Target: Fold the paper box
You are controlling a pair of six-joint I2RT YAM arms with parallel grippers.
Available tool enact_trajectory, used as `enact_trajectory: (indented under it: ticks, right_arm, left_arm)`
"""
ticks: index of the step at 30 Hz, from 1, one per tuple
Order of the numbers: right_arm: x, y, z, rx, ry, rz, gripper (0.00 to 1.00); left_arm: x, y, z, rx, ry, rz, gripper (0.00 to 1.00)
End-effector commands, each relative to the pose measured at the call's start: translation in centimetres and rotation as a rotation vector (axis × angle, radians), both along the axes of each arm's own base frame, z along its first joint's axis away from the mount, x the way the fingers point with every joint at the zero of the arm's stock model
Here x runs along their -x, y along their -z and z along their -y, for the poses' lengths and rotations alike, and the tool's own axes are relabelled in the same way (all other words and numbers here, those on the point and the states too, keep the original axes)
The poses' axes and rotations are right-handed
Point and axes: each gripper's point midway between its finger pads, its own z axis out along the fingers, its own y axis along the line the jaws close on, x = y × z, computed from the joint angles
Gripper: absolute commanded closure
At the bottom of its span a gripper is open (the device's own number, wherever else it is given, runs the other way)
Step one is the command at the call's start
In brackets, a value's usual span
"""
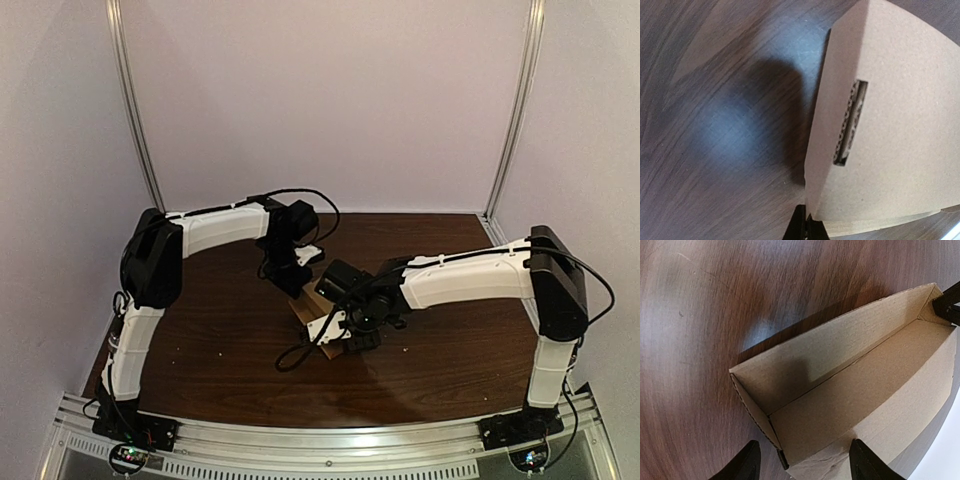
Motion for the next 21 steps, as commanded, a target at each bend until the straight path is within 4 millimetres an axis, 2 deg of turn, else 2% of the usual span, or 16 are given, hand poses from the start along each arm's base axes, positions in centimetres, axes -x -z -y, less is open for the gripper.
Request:
enact_trajectory:
  ticks: [1,6,14,17,21]
  right_arm:
    - [0.3,-0.6,1.4,0.018,0.05,-0.053,0.38]
    - [0.0,-2.4,2.0,-0.011,0.066,-0.051,0.36]
    - [-1.7,-6.8,3.6,-0.158,0.184,-0.131,0.33]
    - [-3.2,-7.2,4.6,-0.223,0.274,-0.185,0.31]
    - [-5.4,-6.8,5.6,-0.305,0.452,-0.321,0.29]
  left_arm:
    - [0.8,0.5,1.2,0.027,0.003,-0.037,1.0]
    - [0.9,0.6,1.1,0.024,0.004,-0.038,1.0]
    - [0.8,0.8,1.2,0.027,0.001,-0.036,1.0]
    - [0.8,0.9,1.2,0.029,0.0,-0.036,1.0]
    - [0.8,1.0,1.3,0.031,-0.005,-0.035,1.0]
